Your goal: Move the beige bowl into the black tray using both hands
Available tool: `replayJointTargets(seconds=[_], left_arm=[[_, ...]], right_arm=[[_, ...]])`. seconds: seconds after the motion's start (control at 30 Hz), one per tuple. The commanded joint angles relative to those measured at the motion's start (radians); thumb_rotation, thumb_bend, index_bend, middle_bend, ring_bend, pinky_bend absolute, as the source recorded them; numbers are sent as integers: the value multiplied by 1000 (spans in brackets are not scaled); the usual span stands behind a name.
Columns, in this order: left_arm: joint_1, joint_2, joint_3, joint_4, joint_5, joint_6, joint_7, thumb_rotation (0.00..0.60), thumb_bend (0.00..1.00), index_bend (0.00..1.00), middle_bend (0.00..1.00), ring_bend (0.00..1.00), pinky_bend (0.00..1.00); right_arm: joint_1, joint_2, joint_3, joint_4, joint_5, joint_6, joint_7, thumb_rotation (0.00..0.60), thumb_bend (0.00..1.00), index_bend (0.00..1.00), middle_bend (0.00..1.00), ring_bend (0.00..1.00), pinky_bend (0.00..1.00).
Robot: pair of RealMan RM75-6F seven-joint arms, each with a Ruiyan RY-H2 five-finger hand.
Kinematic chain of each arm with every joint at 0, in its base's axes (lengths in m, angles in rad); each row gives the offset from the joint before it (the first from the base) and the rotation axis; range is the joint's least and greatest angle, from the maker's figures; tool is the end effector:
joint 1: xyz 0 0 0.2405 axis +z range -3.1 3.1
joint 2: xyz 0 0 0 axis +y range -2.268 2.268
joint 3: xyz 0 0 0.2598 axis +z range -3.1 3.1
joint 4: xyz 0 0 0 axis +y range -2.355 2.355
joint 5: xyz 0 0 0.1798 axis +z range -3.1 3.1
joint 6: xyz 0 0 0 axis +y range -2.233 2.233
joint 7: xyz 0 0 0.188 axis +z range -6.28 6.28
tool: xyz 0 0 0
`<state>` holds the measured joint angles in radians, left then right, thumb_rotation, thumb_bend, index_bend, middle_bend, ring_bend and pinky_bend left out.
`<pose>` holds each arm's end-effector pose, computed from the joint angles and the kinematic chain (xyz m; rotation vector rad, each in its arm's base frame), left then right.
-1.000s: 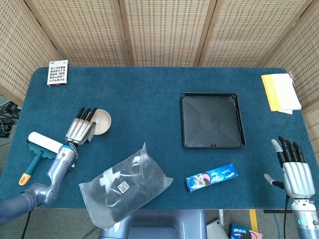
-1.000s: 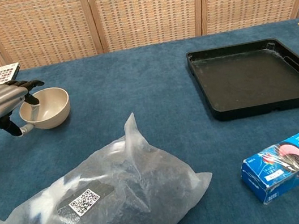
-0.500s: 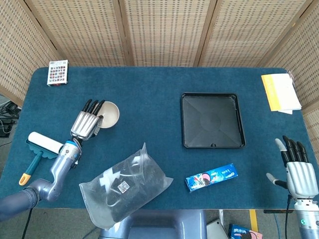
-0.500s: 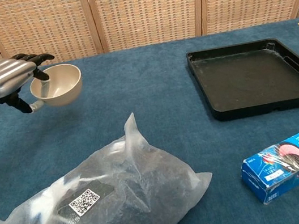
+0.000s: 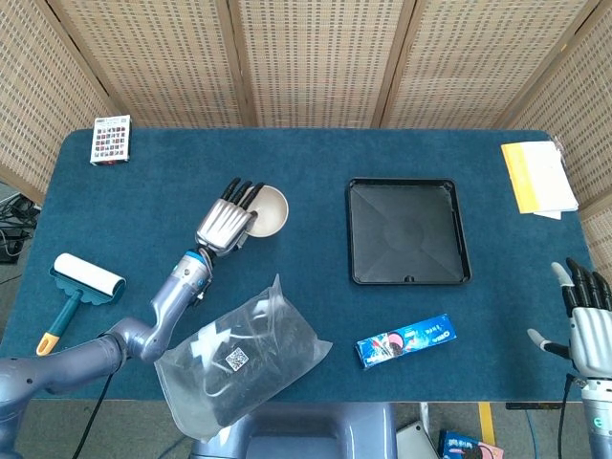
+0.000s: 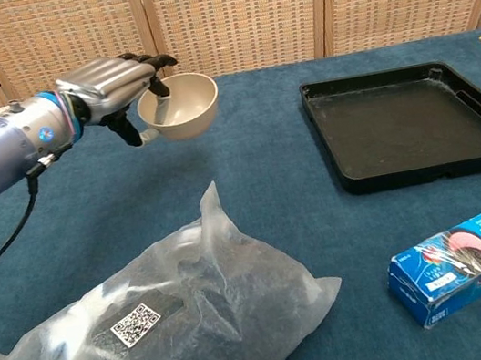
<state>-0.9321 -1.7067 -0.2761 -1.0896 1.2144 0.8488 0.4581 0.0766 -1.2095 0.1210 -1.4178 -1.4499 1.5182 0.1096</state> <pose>-0.0899 0.4474 -0.0192 -1.9314 -0.5092 -0.8443 -0.3307 -0.2332 0.2006 1.2541 -0.8536 0.9505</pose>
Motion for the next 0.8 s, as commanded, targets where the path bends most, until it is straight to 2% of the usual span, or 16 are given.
replayJointTargets(seconds=[0.03,0.37,0.73,0.8], left_arm=[[-45,-42,-16,35,-20,-36,17,600,543,642,0,0,0],[-160,-163,-44,179,-62,-101,19,600,537,620,0,0,0],[-185,-226,-14,258,-80,-119,30,600,529,579,0,0,0],[-182,-224,-9,258,-79,-112,32,600,495,515,0,0,0]], right_arm=[[-3,2,4,8,10,-4,7,600,141,55,0,0,0],[-20,6,1,27,29,-5,15,600,142,55,0,0,0],[-35,14,2,26,31,11,11,600,141,54,0,0,0],[-35,15,3,24,27,14,9,600,141,54,0,0,0]])
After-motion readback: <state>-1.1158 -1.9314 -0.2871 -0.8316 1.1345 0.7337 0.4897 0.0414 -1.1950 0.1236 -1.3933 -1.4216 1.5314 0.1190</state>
